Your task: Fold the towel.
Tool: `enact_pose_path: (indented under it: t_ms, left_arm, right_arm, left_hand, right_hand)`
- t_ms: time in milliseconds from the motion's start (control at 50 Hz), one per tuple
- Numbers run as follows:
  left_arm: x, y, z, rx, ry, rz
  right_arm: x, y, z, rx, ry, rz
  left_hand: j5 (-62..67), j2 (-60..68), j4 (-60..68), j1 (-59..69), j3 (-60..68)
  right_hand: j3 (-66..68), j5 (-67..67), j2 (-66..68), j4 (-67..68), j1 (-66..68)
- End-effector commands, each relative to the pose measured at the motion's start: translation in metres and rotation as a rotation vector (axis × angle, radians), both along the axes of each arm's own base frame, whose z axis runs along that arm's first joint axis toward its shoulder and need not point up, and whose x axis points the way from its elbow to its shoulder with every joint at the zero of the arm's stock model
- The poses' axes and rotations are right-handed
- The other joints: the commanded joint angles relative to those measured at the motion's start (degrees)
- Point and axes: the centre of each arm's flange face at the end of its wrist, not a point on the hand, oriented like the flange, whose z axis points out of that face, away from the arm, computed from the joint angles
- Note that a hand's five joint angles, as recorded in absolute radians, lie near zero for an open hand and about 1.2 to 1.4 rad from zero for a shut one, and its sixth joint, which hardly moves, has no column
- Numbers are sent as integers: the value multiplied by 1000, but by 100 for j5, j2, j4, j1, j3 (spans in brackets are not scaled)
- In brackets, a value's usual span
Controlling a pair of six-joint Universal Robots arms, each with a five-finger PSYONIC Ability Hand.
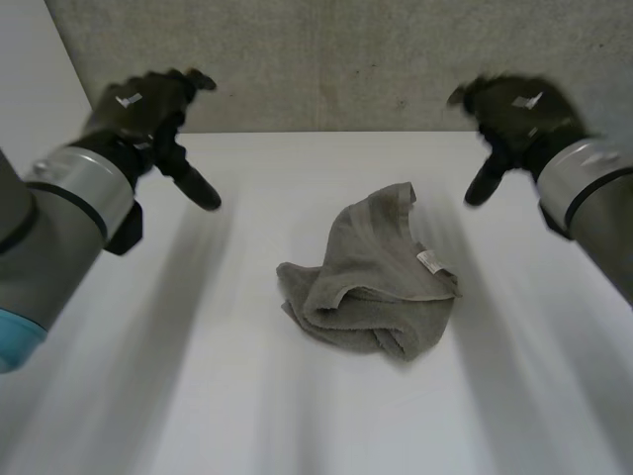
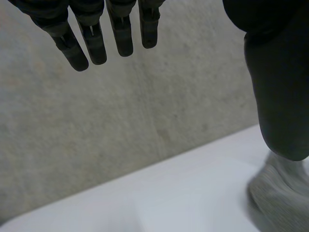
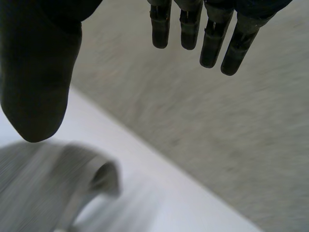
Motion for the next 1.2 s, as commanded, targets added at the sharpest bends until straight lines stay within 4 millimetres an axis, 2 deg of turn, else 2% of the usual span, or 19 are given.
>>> enact_pose_path:
  t_ms: [20,40,60,80,100,140,160,180,280,320,380,420,440,480,640,800,920,1060,1200]
  left_arm:
    - [-26,6,-57,148,-74,-98]
    - [-26,6,-57,149,-74,-98]
    - [-32,9,-71,185,-93,-114]
    - [-36,10,-86,221,-113,-125]
    - [-36,10,-86,222,-114,-125]
    - [-41,10,-117,295,-155,-138]
    - [-41,10,-117,295,-155,-138]
    - [-44,11,-131,325,-173,-144]
    - [-53,12,-159,363,-201,-165]
    - [-56,9,-167,355,-197,-166]
    - [-58,7,-168,342,-192,-167]
    - [-60,7,-171,329,-183,-171]
    - [-60,7,-171,329,-183,-171]
    - [-62,9,-171,320,-179,-180]
    - [-71,15,-171,269,-150,-209]
    - [-77,20,-177,209,-121,-232]
    - [-79,23,-180,205,-122,-240]
    - [-80,23,-182,208,-124,-240]
    - [-80,23,-190,224,-135,-240]
  right_arm:
    - [17,2,-65,156,276,185]
    - [25,5,-81,174,321,225]
    - [25,5,-81,174,321,226]
    - [33,8,-95,183,357,259]
    - [33,8,-95,184,358,259]
    - [40,6,-120,202,394,283]
    - [40,6,-120,203,394,283]
    - [41,4,-130,212,398,286]
    - [46,3,-156,245,414,293]
    - [46,2,-159,246,416,287]
    - [46,2,-159,245,414,283]
    - [47,2,-159,237,411,281]
    - [47,2,-159,237,411,281]
    - [46,0,-154,224,405,274]
    - [45,3,-121,188,301,251]
    - [46,11,-105,169,279,246]
    - [45,11,-99,167,262,237]
    - [41,6,-95,170,236,214]
    - [41,4,-94,223,142,192]
  left_hand:
    - [-1141,-329,-353,-387,-278]
    - [-1141,-329,-353,-387,-278]
    - [-1124,-313,-336,-370,-261]
    - [-1107,-296,-320,-353,-244]
    - [-1107,-296,-319,-353,-244]
    - [-1074,-262,-286,-320,-211]
    - [-1073,-262,-286,-320,-211]
    - [-1073,-262,-286,-320,-211]
    - [-972,-161,-185,-219,-110]
    - [-672,140,116,82,191]
    - [-300,512,488,454,563]
    - [471,1282,1258,1225,1334]
    - [474,1286,1262,1228,1337]
    - [1829,2640,2616,2583,2691]
    - [2577,3388,3365,3331,3440]
    - [3132,3943,3919,3885,3994]
    - [2930,3741,3718,3684,3793]
    - [161,973,949,915,1024]
    - [-417,394,370,336,445]
  right_hand:
    - [-345,-331,-380,-422,-279]
    - [-345,-331,-380,-422,-279]
    - [-345,-331,-380,-422,-279]
    - [-345,-331,-380,-422,-279]
    - [-345,-331,-380,-422,-279]
    - [-345,-331,-380,-422,-279]
    - [-345,-331,-380,-422,-279]
    - [-345,-331,-380,-422,-279]
    - [1446,1461,1412,1370,1512]
    - [3070,3084,3035,2993,3136]
    - [3818,3833,3783,3741,3884]
    - [5475,5490,5441,5399,5542]
    - [5483,5498,5449,5407,5549]
    - [6653,6668,6618,6576,6719]
    - [6655,6669,6620,6578,6721]
    - [6655,6669,6620,6578,6721]
    - [6655,6669,6620,6578,6721]
    - [6655,6669,6620,6578,6721]
    - [6655,6669,6620,6578,6721]
